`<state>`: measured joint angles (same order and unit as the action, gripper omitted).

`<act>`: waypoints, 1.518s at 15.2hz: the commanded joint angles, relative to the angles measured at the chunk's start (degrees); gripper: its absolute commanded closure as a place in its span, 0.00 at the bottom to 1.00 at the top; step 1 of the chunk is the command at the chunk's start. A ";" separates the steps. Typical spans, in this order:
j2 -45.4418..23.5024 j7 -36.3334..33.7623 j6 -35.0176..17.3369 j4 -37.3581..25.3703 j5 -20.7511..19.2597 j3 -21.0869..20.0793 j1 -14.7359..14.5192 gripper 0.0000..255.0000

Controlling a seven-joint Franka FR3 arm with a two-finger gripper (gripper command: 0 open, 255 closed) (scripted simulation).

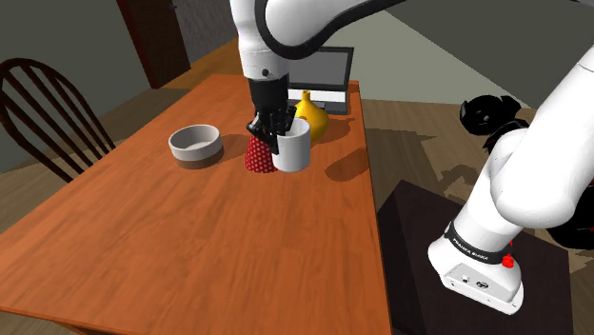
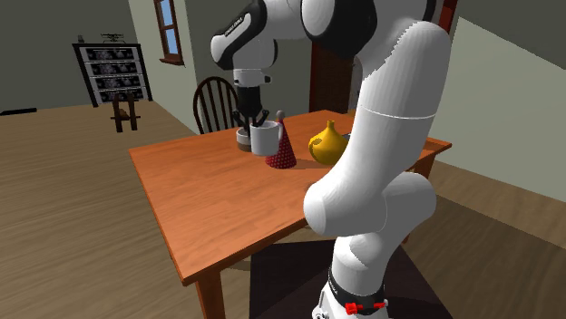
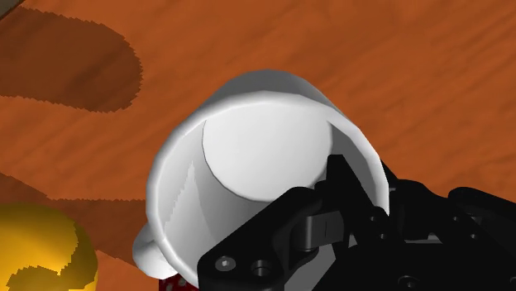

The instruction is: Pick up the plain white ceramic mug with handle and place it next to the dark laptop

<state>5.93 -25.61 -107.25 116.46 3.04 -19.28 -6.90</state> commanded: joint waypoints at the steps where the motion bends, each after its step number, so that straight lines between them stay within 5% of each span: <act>1: 0.22 0.05 1.58 -1.36 0.03 0.06 0.04 1.00; 23: -0.30 -0.41 18.65 -18.93 -0.30 0.32 0.25 1.00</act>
<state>5.54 -25.98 -89.40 98.23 2.70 -18.96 -6.64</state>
